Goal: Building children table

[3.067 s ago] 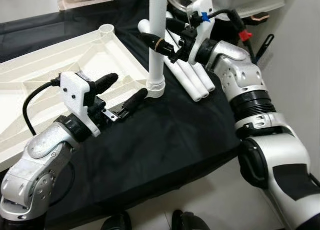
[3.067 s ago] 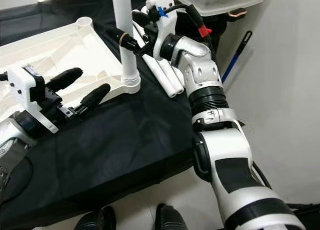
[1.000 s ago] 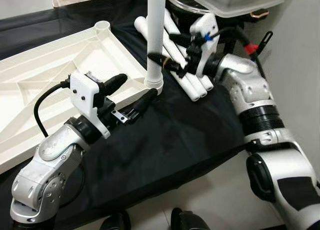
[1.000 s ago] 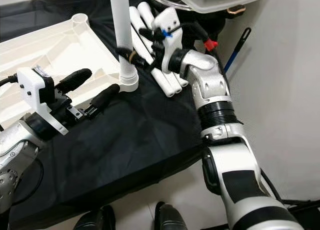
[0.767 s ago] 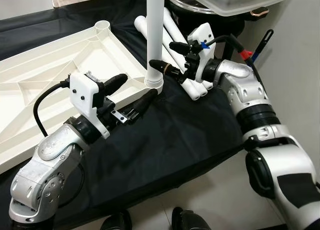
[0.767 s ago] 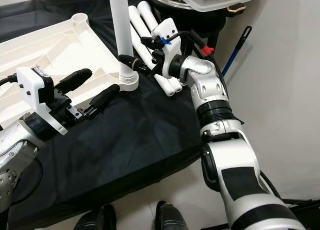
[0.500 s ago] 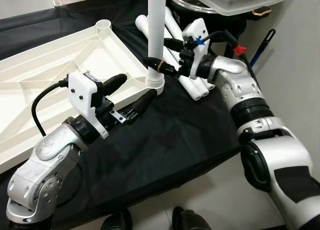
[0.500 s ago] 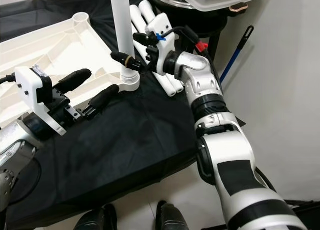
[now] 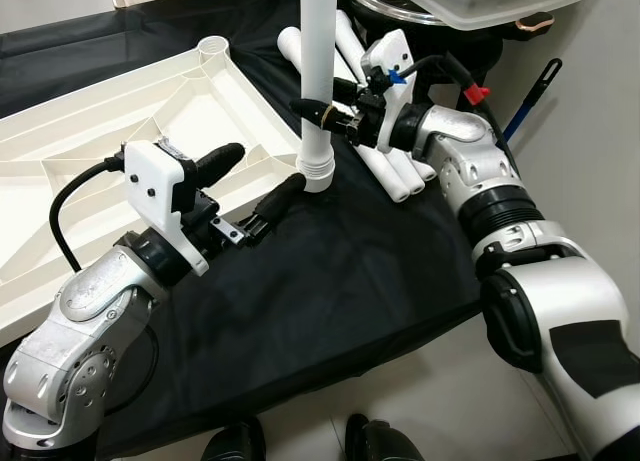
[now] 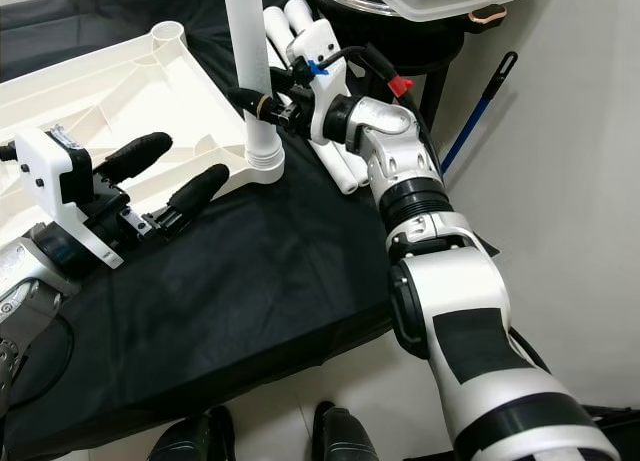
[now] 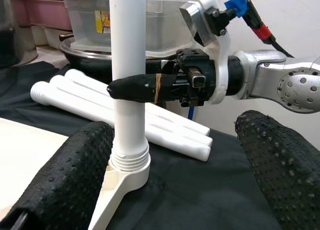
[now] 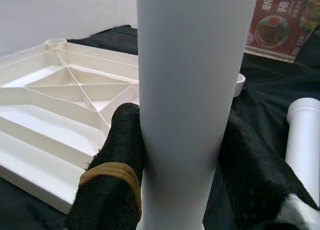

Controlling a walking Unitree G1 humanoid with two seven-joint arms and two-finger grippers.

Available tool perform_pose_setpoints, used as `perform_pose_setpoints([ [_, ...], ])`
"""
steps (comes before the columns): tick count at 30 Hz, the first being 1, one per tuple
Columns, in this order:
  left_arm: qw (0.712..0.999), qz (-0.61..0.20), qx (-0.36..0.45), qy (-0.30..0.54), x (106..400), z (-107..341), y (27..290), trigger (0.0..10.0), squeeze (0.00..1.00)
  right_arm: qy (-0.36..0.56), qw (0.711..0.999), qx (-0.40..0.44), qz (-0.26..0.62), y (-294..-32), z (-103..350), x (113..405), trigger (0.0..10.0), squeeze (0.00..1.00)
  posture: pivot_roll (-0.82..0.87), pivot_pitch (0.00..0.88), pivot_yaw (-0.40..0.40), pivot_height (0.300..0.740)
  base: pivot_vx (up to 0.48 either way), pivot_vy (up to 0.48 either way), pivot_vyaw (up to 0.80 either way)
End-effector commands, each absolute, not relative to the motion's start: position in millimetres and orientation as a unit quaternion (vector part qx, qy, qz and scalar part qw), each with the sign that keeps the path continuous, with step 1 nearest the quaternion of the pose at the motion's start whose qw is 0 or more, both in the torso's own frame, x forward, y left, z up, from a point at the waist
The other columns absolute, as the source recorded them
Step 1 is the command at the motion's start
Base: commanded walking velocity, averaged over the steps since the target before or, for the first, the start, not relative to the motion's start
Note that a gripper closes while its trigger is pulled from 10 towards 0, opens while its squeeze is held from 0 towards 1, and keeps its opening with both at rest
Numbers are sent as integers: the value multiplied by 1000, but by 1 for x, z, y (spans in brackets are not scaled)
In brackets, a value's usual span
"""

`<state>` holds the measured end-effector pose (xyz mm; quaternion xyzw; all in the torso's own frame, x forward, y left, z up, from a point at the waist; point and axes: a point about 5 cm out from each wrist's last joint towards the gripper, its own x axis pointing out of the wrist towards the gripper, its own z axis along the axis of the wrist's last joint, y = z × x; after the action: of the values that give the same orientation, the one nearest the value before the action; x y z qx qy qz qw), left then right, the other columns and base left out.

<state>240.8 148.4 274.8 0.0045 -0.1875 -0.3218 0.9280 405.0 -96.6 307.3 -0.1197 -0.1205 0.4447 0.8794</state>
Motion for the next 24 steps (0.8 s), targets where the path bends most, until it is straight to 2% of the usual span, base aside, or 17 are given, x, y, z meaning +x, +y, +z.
perform_pose_setpoints([
  [1, 928, -326, 7, -182, 238, 273, 147, 10000, 0, -128, 891, -146, 409, -100, 310, 408, 0, 0, 53, 289, -54, 740, 0, 0, 0],
  [4, 928, -326, 6, -182, 238, 273, 148, 10000, 0, -129, 894, -152, 401, -99, 310, 408, 0, 0, 53, 289, -54, 740, 0, 0, 0],
  [8, 928, -326, 4, -183, 239, 272, 146, 10000, 0, -104, 924, -154, 333, -82, 296, 411, 0, 0, 42, 287, -55, 740, 0, 0, 0],
  [11, 928, -326, 4, -183, 239, 272, 146, 10000, 0, -104, 924, -154, 333, -82, 296, 411, 0, 0, 42, 287, -55, 740, 0, 0, 0],
  [12, 927, -328, 2, -184, 239, 272, 145, 10000, 0, -91, 932, -153, 316, -72, 286, 409, 0, 0, 42, 286, -54, 740, 0, 0, 0],
  [14, 927, -328, 2, -184, 239, 272, 145, 10000, 0, -91, 932, -153, 316, -72, 286, 409, 0, 0, 42, 286, -54, 740, 0, 0, 0],
  [17, 925, -330, -1, -185, 239, 273, 144, 10000, 0, -58, 953, -124, 271, -49, 266, 399, 0, 0, 40, 283, -57, 740, 0, 0, 0],
  [24, 924, -332, -3, -187, 240, 273, 142, 10000, 0, -55, 957, -108, 263, -39, 264, 393, 0, 0, 32, 278, -58, 740, 0, 0, 0],
])
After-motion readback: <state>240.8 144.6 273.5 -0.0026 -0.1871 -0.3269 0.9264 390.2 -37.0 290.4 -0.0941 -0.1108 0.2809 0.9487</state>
